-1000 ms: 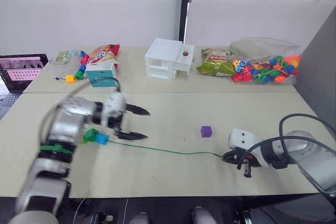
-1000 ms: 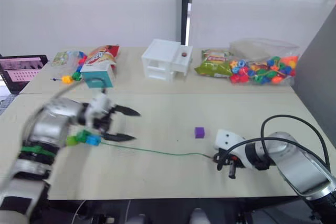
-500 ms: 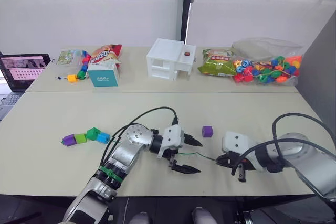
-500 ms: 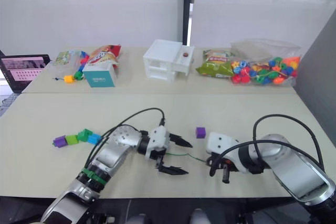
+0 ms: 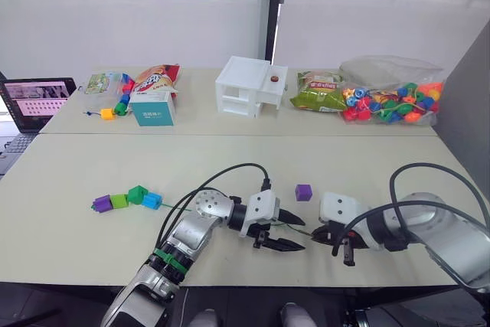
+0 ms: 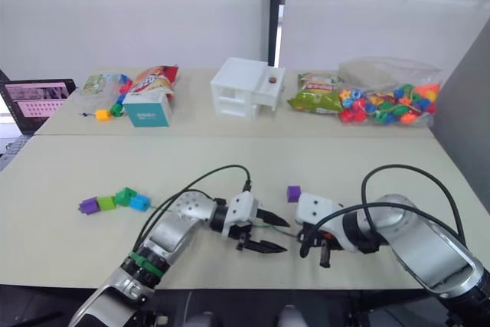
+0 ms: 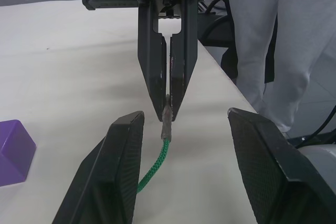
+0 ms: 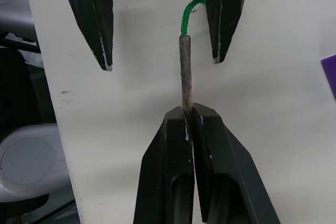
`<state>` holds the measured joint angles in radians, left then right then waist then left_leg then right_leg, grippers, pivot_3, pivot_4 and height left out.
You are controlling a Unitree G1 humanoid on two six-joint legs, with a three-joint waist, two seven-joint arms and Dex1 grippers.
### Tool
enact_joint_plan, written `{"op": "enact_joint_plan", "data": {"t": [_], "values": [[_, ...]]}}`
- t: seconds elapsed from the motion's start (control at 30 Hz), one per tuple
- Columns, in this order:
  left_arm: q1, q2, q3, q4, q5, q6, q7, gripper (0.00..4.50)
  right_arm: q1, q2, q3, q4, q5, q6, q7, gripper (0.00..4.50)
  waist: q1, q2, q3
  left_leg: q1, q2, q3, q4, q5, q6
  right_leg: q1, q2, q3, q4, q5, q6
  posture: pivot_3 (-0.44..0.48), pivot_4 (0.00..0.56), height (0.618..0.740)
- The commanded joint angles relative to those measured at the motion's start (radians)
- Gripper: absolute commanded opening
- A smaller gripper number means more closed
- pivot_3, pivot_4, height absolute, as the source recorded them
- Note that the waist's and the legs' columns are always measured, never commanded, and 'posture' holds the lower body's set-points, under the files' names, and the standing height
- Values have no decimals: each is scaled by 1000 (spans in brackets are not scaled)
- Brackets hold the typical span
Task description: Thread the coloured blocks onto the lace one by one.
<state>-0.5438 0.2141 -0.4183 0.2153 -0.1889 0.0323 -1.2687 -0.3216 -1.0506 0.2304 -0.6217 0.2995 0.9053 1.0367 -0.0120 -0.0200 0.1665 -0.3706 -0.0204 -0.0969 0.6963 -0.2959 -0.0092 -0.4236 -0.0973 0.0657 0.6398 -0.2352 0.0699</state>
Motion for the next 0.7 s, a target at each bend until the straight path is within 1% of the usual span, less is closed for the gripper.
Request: {"op": "enact_joint_plan", "data": {"t": [0.03,0.2,0.3,0.47,0.5,0.7], "values": [[-5,-4,-8,-21,2,5,5,2630,-14,0,-8,-32,21,8,0,0,0,0,0,0,0,0,0,0,0,0,0,0,0,0,0,0,150,740],[-10,-8,-12,-11,13,5,7,2630,-20,2,-10,-32,24,13,0,0,0,0,0,0,0,0,0,0,0,0,0,0,0,0,0,0,150,740],[-11,-8,-13,-10,16,8,5,1881,-21,3,-12,-34,25,16,-1,0,0,0,0,0,0,0,0,0,0,0,0,0,0,0,0,0,150,740],[-13,-11,-16,-6,23,8,4,244,-22,3,-11,-37,32,22,-5,0,0,0,0,0,0,0,0,0,0,0,0,0,0,0,0,0,150,740],[-14,-13,-16,-5,22,8,5,36,-21,3,-11,-41,37,25,-6,0,0,0,0,0,0,0,0,0,0,0,0,0,0,0,0,0,150,740],[-16,-14,-14,1,23,8,6,36,-23,0,-9,-46,47,31,-12,0,0,0,0,0,0,0,0,0,0,0,0,0,0,0,0,0,150,740]]}}
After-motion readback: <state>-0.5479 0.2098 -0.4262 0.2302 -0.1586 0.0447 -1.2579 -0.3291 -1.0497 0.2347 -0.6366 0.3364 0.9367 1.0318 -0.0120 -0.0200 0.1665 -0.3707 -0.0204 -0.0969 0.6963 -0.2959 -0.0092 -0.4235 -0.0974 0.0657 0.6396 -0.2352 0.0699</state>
